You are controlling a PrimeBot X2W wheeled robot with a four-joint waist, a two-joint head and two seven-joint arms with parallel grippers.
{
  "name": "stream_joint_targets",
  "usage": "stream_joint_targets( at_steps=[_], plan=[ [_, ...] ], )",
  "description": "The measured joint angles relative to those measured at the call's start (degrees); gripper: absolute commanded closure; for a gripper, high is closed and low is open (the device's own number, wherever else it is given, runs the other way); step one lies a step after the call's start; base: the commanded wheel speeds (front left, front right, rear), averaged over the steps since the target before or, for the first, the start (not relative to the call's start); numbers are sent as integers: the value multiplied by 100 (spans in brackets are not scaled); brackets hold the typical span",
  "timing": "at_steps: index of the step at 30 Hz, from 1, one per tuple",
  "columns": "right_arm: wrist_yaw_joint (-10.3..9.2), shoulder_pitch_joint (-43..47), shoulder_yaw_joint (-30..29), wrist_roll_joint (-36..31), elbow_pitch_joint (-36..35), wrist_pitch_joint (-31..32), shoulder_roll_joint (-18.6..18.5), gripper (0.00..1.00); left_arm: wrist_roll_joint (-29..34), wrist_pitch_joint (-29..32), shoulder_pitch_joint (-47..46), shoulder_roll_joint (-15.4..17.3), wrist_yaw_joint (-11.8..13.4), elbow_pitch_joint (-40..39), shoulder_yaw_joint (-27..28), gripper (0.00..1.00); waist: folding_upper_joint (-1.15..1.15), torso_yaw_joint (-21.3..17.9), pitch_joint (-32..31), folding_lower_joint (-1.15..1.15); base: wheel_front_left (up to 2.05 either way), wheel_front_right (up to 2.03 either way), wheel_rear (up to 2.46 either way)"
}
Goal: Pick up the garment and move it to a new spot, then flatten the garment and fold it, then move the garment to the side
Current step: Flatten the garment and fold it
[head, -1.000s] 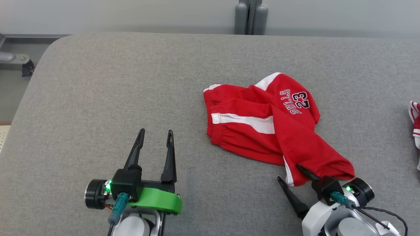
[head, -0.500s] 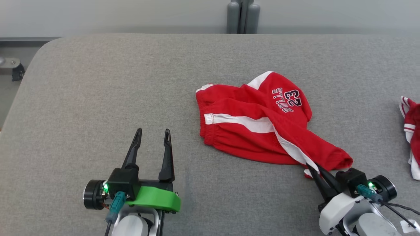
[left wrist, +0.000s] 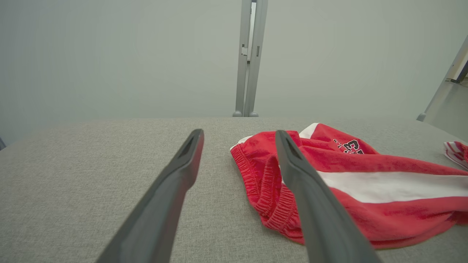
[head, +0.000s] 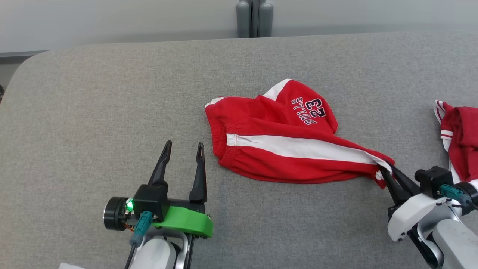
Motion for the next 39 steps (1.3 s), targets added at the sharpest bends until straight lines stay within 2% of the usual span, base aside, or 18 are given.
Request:
stream_joint_targets(
  at_steps=[4, 9, 13, 17, 18, 20, 29, 33, 35, 39],
  plan=[
    [0, -247, 109, 94, 199, 0, -116, 0, 0, 0, -34, -1, 4, 73, -46, 0, 0, 12, 38, 0, 0, 0, 0],
    [0, -341, -402, 91, 92, 0, -68, 0, 1, 0, -55, -1, 22, 111, -2, 0, 0, -90, 24, 0, 0, 0, 0],
    [0, -47, -1015, 97, -407, 0, 215, 0, -55, 0, -108, -2, 23, 85, 98, 0, 0, -207, -10, 0, 0, 0, 0],
    [-1, 499, -1564, 255, -1129, -1, 681, 0, -114, 0, -127, -2, 20, 54, 223, 0, 0, -366, -47, 0, 0, 0, 0],
    [-1, 805, -1582, 459, -1507, -1, 894, 0, -166, 0, -134, -3, 14, 33, 269, 0, 0, -453, -67, 0, 0, 0, 0],
    [0, 1041, -1544, 697, -1724, -1, 1032, 0, -225, 0, -135, -3, -3, 16, 308, 0, 0, -532, -84, 0, 0, 0, 0],
    [-1, 1240, -1537, 686, -1912, -1, 1012, 0, -312, 0, -134, -3, -227, 241, 310, 0, 0, -775, -160, 0, 0, 0, 0],
    [-1, 1212, -1543, 659, -1908, -1, 998, 0, -388, -1, -264, -5, -544, 772, 68, 0, 0, -836, -148, 0, 0, 0, 0],
    [-1, 1211, -1541, 651, -1900, -1, 993, 0, -400, 0, -410, -7, -693, 1306, -119, 0, 0, -861, -135, 0, 0, 0, 0],
    [-1, 1207, -1493, 614, -1870, -1, 992, 0, -480, 207, -818, -5, -711, 2119, -233, 0, 0, -905, -94, 0, 0, 0, 0]
  ],
)
